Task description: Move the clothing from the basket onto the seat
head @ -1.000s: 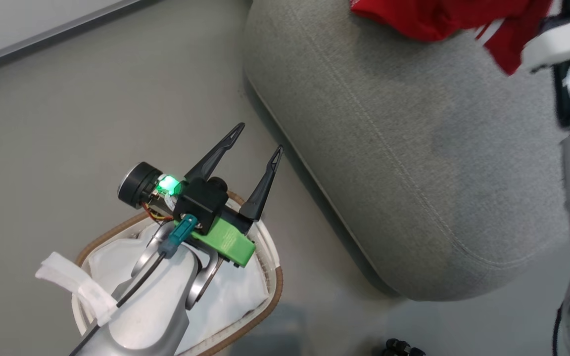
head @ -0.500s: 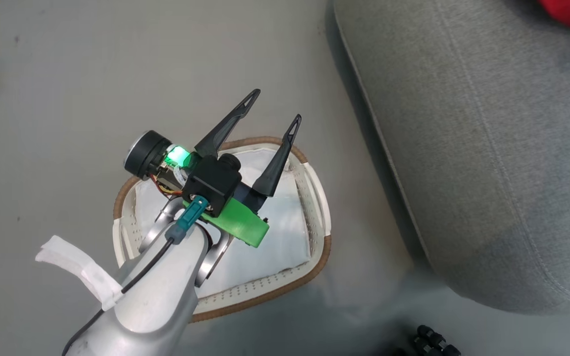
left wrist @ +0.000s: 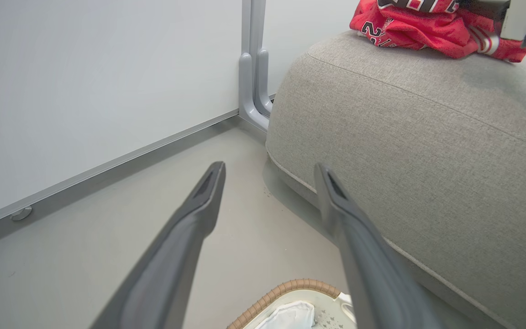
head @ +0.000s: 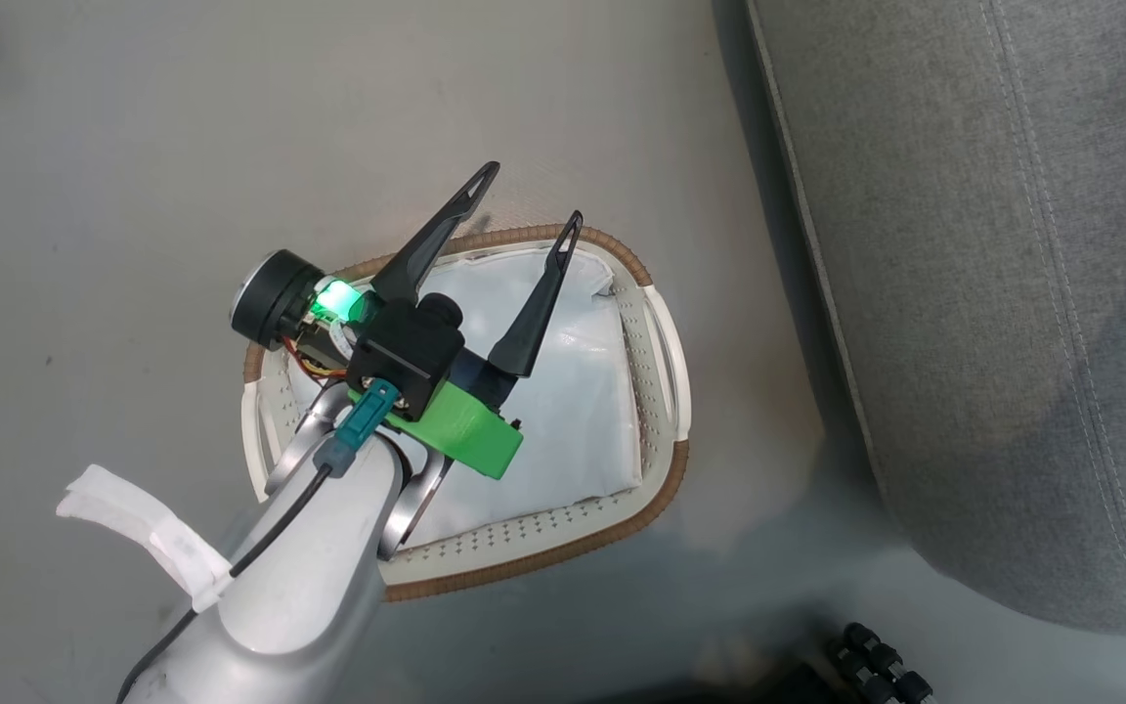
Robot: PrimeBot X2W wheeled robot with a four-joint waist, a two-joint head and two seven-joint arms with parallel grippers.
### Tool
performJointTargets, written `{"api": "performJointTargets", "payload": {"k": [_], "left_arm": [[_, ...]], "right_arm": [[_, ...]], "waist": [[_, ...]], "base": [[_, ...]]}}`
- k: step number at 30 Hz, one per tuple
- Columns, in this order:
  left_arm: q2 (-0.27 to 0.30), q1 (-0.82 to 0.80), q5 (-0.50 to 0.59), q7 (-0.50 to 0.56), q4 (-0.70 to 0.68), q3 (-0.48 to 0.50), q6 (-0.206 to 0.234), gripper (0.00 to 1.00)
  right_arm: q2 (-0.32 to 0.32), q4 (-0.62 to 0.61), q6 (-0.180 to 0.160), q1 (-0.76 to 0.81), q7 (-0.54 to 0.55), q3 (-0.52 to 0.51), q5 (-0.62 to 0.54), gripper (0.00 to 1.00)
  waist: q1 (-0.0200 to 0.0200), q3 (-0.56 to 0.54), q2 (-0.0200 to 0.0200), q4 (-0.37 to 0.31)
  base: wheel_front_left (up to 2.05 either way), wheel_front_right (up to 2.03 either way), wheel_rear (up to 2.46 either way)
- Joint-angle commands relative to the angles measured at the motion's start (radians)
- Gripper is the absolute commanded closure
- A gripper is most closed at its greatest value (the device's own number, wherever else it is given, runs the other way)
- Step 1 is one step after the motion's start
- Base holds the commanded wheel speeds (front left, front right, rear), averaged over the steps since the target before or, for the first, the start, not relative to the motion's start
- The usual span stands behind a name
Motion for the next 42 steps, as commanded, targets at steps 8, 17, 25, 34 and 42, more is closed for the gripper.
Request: {"api": "performJointTargets", "payload": {"k": [8, 17, 25, 34, 42], "left_arm": [[-0.014, 0.032, -0.031, 0.0, -0.006, 0.026, -0.006, 0.0], [-0.058, 0.102, -0.075, 0.0, 0.019, 0.134, 0.017, 0.0], [-0.079, 0.185, -0.093, 0.0, 0.047, 0.244, 0.03, 0.0], [-0.088, 0.322, -0.096, 0.0, 0.033, 0.4, 0.041, 0.0], [-0.093, 0.451, -0.089, 0.0, 0.008, 0.524, 0.035, 0.0]], "right_arm": [[0.017, -0.059, -0.002, 0.073, 0.0, 0.048, 0.007, 0.0], [0.032, -0.1, -0.002, 0.185, 0.0, 0.128, 0.029, 0.0], [0.08, -0.15, -0.002, 0.255, 0.0, 0.221, 0.081, 0.0], [0.175, -0.218, -0.002, 0.395, 0.0, 0.336, 0.178, 0.0], [0.223, -0.294, -0.002, 0.548, 0.0, 0.433, 0.248, 0.0]], "waist": [[-0.0002, -0.092, 0.0, -0.022], [-0.0002, -0.26, 0.0, 0.001], [-0.0002, -0.401, 0.0, 0.041], [-0.0002, -0.515, 0.0, 0.1], [-0.0002, -0.574, 0.0, 0.134]], "base": [[0.0, 0.0, 0.0], [0.0, 0.0, 0.0], [0.0, 0.0, 0.0], [0.0, 0.0, 0.0], [0.0, 0.0, 0.0]]}}
